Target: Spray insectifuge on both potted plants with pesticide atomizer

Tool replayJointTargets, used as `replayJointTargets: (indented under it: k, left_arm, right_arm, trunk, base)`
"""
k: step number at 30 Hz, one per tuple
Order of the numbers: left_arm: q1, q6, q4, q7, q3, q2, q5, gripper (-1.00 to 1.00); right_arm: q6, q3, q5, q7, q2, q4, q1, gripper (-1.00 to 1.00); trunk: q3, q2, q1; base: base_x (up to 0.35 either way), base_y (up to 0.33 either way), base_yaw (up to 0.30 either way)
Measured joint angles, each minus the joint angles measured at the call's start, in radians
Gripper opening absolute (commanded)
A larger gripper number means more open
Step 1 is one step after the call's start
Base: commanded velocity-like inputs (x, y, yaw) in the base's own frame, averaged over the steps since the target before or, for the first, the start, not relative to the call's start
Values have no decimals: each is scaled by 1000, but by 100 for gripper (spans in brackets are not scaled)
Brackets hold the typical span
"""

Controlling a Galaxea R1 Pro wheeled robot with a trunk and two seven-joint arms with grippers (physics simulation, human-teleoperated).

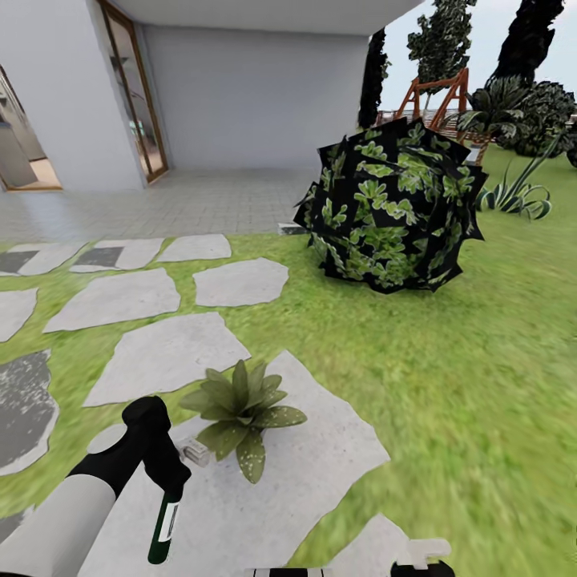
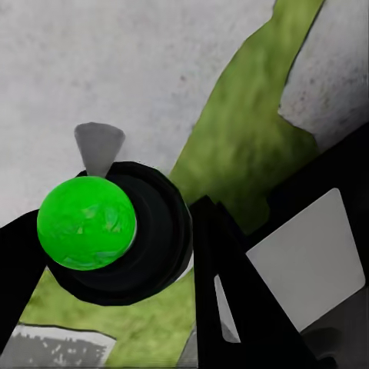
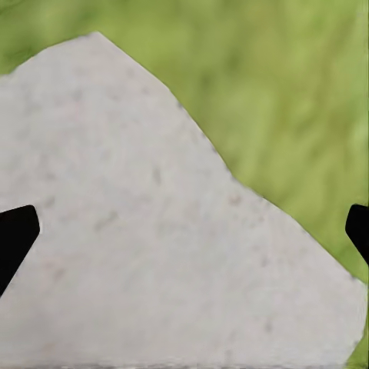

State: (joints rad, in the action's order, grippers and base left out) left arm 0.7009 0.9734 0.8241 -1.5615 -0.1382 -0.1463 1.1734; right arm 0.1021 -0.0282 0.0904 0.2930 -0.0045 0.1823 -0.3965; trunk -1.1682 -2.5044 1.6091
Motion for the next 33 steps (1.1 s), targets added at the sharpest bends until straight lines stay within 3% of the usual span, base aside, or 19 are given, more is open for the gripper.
replayJointTargets:
  k: [7, 14, 18, 21, 33]
  left_arm:
    - [0, -2, 1, 0, 0, 1, -3, -100]
    - [16, -7, 2, 0, -4, 3, -7, -100]
    - [71, -13, 0, 0, -8, -10, 9, -100]
    - [104, -32, -1, 0, -10, -6, 48, -100]
    - [97, -39, -15, 0, -15, -3, 74, -100]
  right_arm:
    - [0, 0, 0, 1, 0, 0, 0, 100]
    - [1, 0, 0, 1, 0, 0, 0, 100]
    - [2, 0, 0, 1, 0, 0, 0, 100]
    - [3, -1, 0, 1, 0, 0, 0, 100]
    - [0, 0, 0, 0, 0, 0, 0, 100]
  trunk:
    - [0, 0, 0]
    - [0, 0, 0]
    - [0, 0, 0]
    - [0, 0, 0]
    - [0, 0, 0]
  base:
    - [89, 152, -260]
    - [2, 3, -43]
    - [0, 0, -1]
    - [0, 0, 0]
    - [-68, 56, 0]
